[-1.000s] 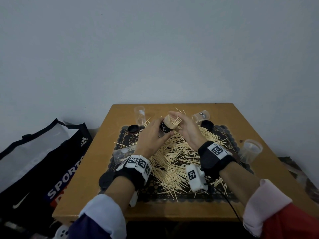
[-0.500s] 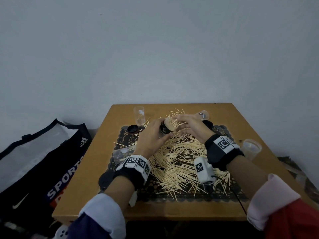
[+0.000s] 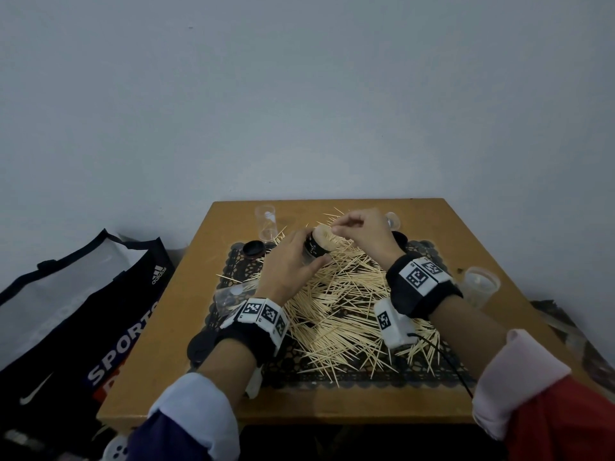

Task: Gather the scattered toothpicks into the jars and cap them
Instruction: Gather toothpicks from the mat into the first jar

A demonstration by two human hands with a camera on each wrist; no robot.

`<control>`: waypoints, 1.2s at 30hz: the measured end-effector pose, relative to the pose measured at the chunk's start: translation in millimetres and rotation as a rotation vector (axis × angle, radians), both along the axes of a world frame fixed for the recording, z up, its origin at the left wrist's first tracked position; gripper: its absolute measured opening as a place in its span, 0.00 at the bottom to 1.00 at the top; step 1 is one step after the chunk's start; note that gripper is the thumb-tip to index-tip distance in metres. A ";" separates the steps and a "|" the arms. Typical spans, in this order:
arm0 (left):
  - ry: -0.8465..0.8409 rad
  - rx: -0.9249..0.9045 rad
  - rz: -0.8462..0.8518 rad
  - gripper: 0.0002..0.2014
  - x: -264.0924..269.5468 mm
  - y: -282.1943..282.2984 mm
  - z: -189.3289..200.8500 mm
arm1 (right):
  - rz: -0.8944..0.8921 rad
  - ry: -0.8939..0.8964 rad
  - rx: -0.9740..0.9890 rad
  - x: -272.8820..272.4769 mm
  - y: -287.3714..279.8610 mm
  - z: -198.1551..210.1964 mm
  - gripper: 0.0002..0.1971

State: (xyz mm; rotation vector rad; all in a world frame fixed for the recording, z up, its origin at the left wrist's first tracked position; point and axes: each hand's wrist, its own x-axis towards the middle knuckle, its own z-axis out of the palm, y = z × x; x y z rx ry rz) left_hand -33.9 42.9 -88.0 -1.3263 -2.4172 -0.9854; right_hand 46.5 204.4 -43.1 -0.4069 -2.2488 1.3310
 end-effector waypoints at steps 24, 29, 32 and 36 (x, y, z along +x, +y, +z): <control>0.002 -0.016 0.026 0.35 -2.6 -0.5 -2.2 | 0.254 -0.775 0.550 14.9 17.5 -25.1 0.47; 0.003 -0.027 0.026 0.35 -2.4 -0.6 -1.8 | 0.219 -0.760 0.584 15.2 12.6 -22.0 0.38; 0.005 -0.028 0.026 0.35 -1.9 -0.8 -1.1 | 0.163 -0.766 0.641 13.5 6.9 -26.1 0.36; 0.010 -0.035 0.033 0.33 -2.3 -0.4 -1.3 | 0.140 -0.747 0.629 8.7 3.7 -27.0 0.32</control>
